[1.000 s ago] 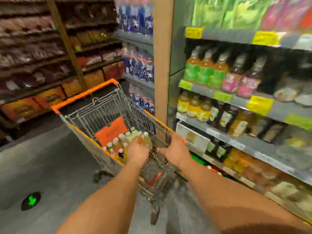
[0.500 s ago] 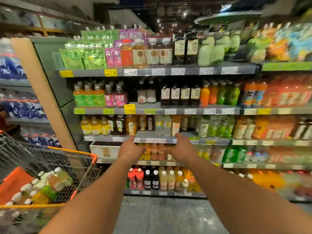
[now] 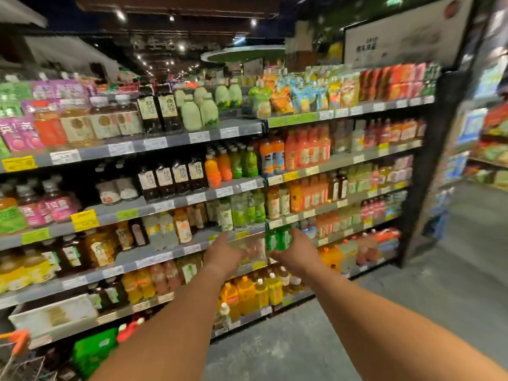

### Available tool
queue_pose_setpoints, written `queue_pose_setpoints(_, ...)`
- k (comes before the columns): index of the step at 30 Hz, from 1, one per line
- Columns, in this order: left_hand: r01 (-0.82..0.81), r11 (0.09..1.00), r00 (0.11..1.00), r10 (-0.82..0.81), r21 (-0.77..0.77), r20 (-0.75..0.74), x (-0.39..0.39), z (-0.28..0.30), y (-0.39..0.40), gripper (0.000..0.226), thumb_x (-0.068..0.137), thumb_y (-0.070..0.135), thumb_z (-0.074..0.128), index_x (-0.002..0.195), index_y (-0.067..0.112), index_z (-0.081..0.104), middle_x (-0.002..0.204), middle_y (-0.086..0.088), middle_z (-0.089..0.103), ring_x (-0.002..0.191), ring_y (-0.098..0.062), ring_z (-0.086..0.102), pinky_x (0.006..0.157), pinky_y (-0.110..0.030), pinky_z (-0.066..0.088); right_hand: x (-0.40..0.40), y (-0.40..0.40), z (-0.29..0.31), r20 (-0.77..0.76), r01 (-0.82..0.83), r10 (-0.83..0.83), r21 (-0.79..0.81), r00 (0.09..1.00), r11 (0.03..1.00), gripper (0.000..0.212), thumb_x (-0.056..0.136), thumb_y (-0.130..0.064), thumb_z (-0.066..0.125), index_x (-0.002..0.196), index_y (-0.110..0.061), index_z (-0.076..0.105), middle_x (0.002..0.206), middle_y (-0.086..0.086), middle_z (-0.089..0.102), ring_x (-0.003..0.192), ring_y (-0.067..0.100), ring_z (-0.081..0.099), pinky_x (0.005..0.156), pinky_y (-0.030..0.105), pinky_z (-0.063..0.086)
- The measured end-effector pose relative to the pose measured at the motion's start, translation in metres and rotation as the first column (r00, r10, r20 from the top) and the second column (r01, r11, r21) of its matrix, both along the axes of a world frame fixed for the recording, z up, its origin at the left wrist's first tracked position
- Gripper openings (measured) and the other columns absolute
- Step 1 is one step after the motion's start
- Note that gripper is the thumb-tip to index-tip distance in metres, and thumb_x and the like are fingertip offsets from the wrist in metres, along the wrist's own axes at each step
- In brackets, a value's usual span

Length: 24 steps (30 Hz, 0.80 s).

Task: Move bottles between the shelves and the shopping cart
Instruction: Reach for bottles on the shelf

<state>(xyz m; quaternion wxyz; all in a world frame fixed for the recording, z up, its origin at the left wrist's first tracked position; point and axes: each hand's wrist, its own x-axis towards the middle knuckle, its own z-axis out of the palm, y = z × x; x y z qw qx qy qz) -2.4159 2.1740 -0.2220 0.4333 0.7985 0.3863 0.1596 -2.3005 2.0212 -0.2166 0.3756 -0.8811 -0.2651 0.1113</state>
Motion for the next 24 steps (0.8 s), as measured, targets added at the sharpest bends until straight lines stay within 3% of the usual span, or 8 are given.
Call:
queue_pose_setpoints(3, 0.081, 0.996, 0.997, -0.081, 0.025, 0.005, 0.036, -0.004, -0.016, 0.085, 0.084, 0.04, 0.074, 0.153, 0.019, 0.03, 0.156, -0.006, 0.036, 0.138, -0.029, 0.04, 0.102, -0.032, 0.039, 0.023, -0.022, -0.003, 0.007, 0.083, -0.083, -0.011, 0.997, 0.996, 0.09, 0.075, -0.051, 0.077, 0.146, -0.014, 0.035, 0.139, 0.009, 0.051, 0.115, 0.027, 0.059, 0.086, 0.035, 0.053)
queue_pose_setpoints(6, 0.103, 0.995, 0.995, -0.103, 0.002, -0.002, 0.063, -0.01, -0.027, 0.09, 0.08, 0.035, 0.079, 0.153, 0.018, 0.03, 0.155, -0.007, 0.037, 0.137, -0.029, 0.042, 0.107, -0.038, 0.041, 0.045, -0.038, -0.013, 0.004, 0.102, -0.102, 0.008, 0.995, 0.995, 0.089, 0.076, -0.048, 0.077, 0.147, -0.016, 0.034, 0.122, 0.005, 0.061, 0.09, 0.016, 0.067, 0.062, 0.021, 0.048)
queue_pose_setpoints(7, 0.107, 0.994, 0.994, -0.107, -0.003, -0.003, 0.071, -0.012, -0.031, 0.089, 0.079, 0.033, 0.08, 0.152, 0.019, 0.031, 0.154, -0.006, 0.04, 0.135, -0.029, 0.044, 0.106, -0.038, 0.043, 0.051, -0.042, -0.017, -0.004, 0.11, -0.11, 0.013, 0.994, 0.994, 0.089, 0.076, -0.049, 0.077, 0.147, -0.016, 0.033, 0.124, 0.006, 0.06, 0.089, 0.016, 0.067, 0.061, 0.02, 0.046)
queue_pose_setpoints(10, 0.121, 0.992, 0.993, -0.121, 0.017, -0.007, 0.099, -0.021, -0.036, 0.078, 0.08, 0.034, 0.078, 0.147, 0.021, 0.04, 0.145, -0.005, 0.05, 0.123, -0.027, 0.053, 0.09, -0.031, 0.044, 0.079, -0.048, -0.029, -0.022, 0.14, -0.139, 0.027, 0.99, 0.99, 0.091, 0.073, -0.05, 0.079, 0.145, -0.017, 0.036, 0.139, 0.007, 0.053, 0.114, 0.026, 0.06, 0.081, 0.03, 0.049)
queue_pose_setpoints(13, 0.092, 0.996, 0.996, -0.092, 0.009, 0.0, 0.135, -0.033, -0.038, 0.072, 0.082, 0.032, 0.077, 0.144, 0.022, 0.044, 0.142, -0.004, 0.053, 0.119, -0.025, 0.055, 0.081, -0.026, 0.039, 0.121, -0.05, -0.039, -0.012, 0.118, -0.118, 0.012, 0.993, 0.993, 0.09, 0.074, -0.051, 0.077, 0.146, -0.017, 0.035, 0.143, 0.007, 0.049, 0.118, 0.027, 0.057, 0.093, 0.037, 0.05)
queue_pose_setpoints(18, 0.0, 0.999, 1.0, 0.0, -0.047, 0.003, 0.2, -0.051, -0.039, 0.07, 0.081, 0.029, 0.078, 0.143, 0.018, 0.046, 0.139, -0.007, 0.056, 0.112, -0.023, 0.056, 0.084, -0.026, 0.04, 0.206, -0.047, -0.054, -0.008, 0.027, -0.027, -0.027, 1.0, 0.999, 0.09, 0.076, -0.053, 0.075, 0.146, -0.013, 0.034, 0.146, 0.009, 0.044, 0.124, 0.028, 0.052, 0.095, 0.037, 0.048)
queue_pose_setpoints(20, -0.036, 0.996, 0.999, 0.035, -0.082, -0.009, 0.224, -0.055, -0.04, 0.069, 0.08, 0.03, 0.079, 0.14, 0.018, 0.048, 0.134, -0.006, 0.058, 0.101, -0.019, 0.054, 0.086, -0.029, 0.045, 0.236, -0.044, -0.058, -0.023, -0.004, 0.003, -0.058, 1.0, 0.998, 0.092, 0.075, -0.055, 0.075, 0.146, -0.013, 0.034, 0.144, 0.008, 0.047, 0.12, 0.027, 0.055, 0.09, 0.035, 0.049)
queue_pose_setpoints(24, -0.108, 0.985, 0.994, 0.105, -0.134, -0.026, 0.266, -0.067, -0.029, 0.067, 0.076, 0.031, 0.08, 0.135, 0.022, 0.05, 0.124, -0.002, 0.063, 0.107, -0.022, 0.06, 0.095, -0.039, 0.051, 0.294, -0.024, -0.07, -0.085, -0.051, 0.046, -0.062, 0.995, 0.997, 0.088, 0.076, -0.048, 0.078, 0.144, -0.011, 0.035, 0.14, 0.011, 0.05, 0.113, 0.026, 0.059, 0.081, 0.028, 0.048)
